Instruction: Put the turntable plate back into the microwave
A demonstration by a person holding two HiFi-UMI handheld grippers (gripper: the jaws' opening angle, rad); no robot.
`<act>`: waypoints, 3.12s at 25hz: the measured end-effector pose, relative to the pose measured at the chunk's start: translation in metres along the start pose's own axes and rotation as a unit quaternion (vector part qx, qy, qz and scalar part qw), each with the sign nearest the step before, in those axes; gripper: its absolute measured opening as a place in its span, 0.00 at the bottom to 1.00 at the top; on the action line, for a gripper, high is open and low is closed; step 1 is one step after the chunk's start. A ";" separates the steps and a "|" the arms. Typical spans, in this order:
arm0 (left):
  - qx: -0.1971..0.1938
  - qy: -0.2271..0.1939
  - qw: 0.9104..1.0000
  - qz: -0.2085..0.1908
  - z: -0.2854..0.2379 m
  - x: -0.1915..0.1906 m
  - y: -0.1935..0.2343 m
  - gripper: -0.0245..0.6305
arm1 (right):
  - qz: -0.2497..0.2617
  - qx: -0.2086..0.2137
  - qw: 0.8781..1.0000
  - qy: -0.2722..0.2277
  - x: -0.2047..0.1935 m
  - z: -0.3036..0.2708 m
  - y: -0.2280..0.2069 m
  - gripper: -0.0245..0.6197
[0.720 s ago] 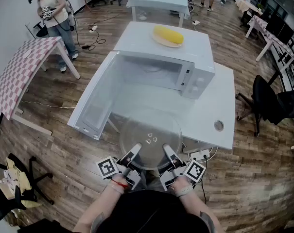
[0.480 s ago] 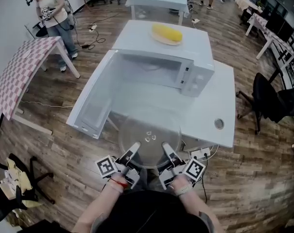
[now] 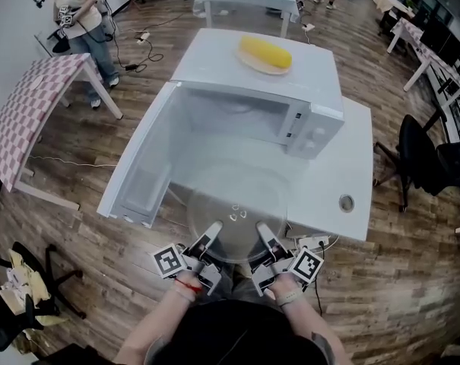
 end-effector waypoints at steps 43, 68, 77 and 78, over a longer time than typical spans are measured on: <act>0.026 -0.015 0.999 0.010 -0.156 0.143 0.027 0.09 | -0.013 -0.045 0.998 -0.038 0.099 -0.172 -0.063 0.10; 0.018 -0.046 0.998 0.043 -0.183 0.168 0.035 0.09 | -0.008 -0.054 0.996 -0.065 0.111 -0.202 -0.073 0.10; 0.015 -0.049 0.998 0.034 -0.184 0.170 0.036 0.09 | 0.007 -0.053 0.997 -0.048 0.101 -0.194 -0.070 0.10; 0.015 -0.048 0.998 0.030 -0.184 0.170 0.035 0.09 | 0.012 -0.052 0.997 -0.048 0.102 -0.193 -0.070 0.10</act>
Point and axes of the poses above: the fingertips, and each gripper's own axes: z backward along the fingers, y to its left, x out of its top, the point moved 8 cm from there along z, backward along the fingers, and after that the axes turned 12 degrees about z, right-handed, at the moved point
